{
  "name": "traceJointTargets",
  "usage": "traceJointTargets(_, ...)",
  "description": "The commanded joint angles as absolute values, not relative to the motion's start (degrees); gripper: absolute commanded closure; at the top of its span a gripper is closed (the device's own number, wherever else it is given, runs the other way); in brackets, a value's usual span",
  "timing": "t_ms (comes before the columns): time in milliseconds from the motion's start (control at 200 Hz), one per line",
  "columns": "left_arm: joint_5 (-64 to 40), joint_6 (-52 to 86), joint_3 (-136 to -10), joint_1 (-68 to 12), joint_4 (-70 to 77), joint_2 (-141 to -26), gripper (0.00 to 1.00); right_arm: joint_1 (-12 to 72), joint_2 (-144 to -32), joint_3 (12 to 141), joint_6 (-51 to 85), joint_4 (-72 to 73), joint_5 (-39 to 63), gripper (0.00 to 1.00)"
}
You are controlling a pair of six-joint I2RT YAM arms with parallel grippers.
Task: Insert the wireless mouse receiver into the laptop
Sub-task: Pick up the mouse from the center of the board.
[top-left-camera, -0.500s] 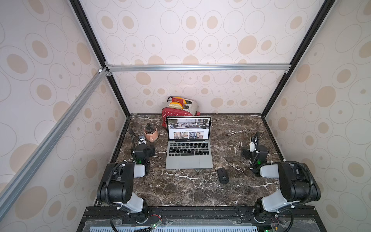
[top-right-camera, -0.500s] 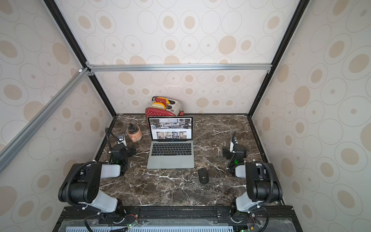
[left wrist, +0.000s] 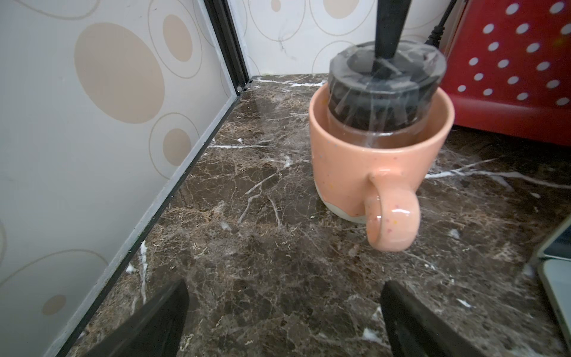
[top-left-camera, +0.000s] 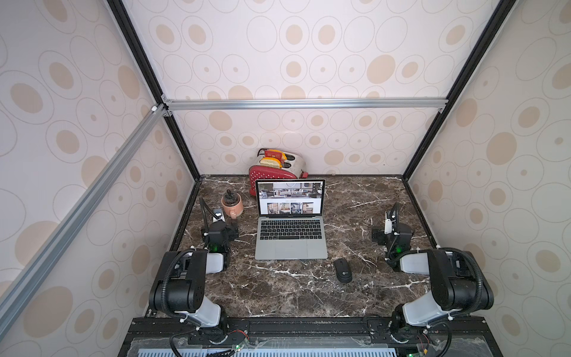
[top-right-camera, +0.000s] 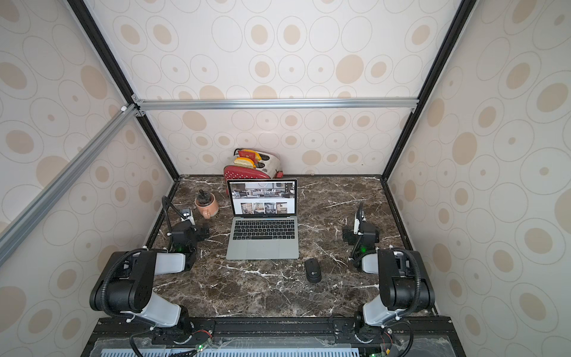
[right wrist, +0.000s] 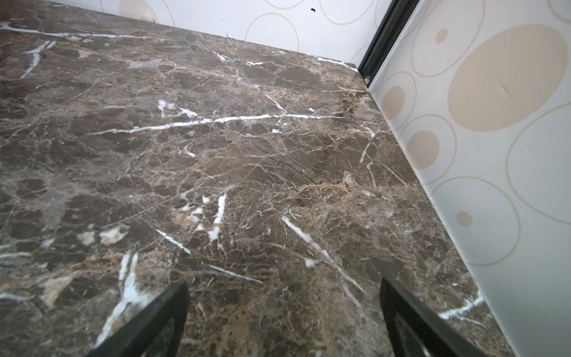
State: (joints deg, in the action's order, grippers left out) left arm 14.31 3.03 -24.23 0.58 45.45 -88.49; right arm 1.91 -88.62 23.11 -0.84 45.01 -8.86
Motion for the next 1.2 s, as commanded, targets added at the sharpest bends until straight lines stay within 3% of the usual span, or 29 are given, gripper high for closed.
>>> traceJointTargets(0, 14.8, 3.5, -24.3, 0.5, 47.4, -87.8, 0.01, 1.8, -87.9, 23.6, -0.9, 45.8, -8.4, 0.0)
traceJointTargets(245, 16.1, 3.7, -24.8, 0.4, 45.8, -85.9, 0.01, 2.0, -85.9, 24.1, -0.7, 46.0, -10.8, 0.0)
traceJointTargets(366, 18.0, 4.1, -32.1, -0.4, 25.9, -76.7, 0.01, 2.3, -75.0, 36.3, 6.7, 14.0, -14.5, 0.0)
traceJointTargets(461, 18.5, 8.0, -37.4, -3.4, 12.8, -71.1, 0.01, 3.4, -72.2, 44.8, 13.7, -4.6, -8.2, 0.0)
traceJointTargets(581, 23.6, 16.6, -40.0, -11.0, 0.9, -66.1, 0.01, 9.7, -67.7, 47.3, 17.7, -20.4, -3.2, 0.0)
traceJointTargets(741, 23.6, 22.6, -42.0, -24.6, -11.1, -62.5, 0.01, 23.9, -62.8, 45.8, 21.2, -34.8, -4.3, 0.0)
traceJointTargets(911, 18.5, 27.6, -42.1, -35.6, -14.1, -62.4, 0.01, 35.8, -62.3, 42.7, 25.0, -38.9, -0.8, 0.0)
traceJointTargets(1197, 4.4, 29.6, -40.3, -38.1, -12.2, -66.1, 0.01, 45.2, -66.6, 36.2, 33.2, -34.2, 2.1, 0.03)
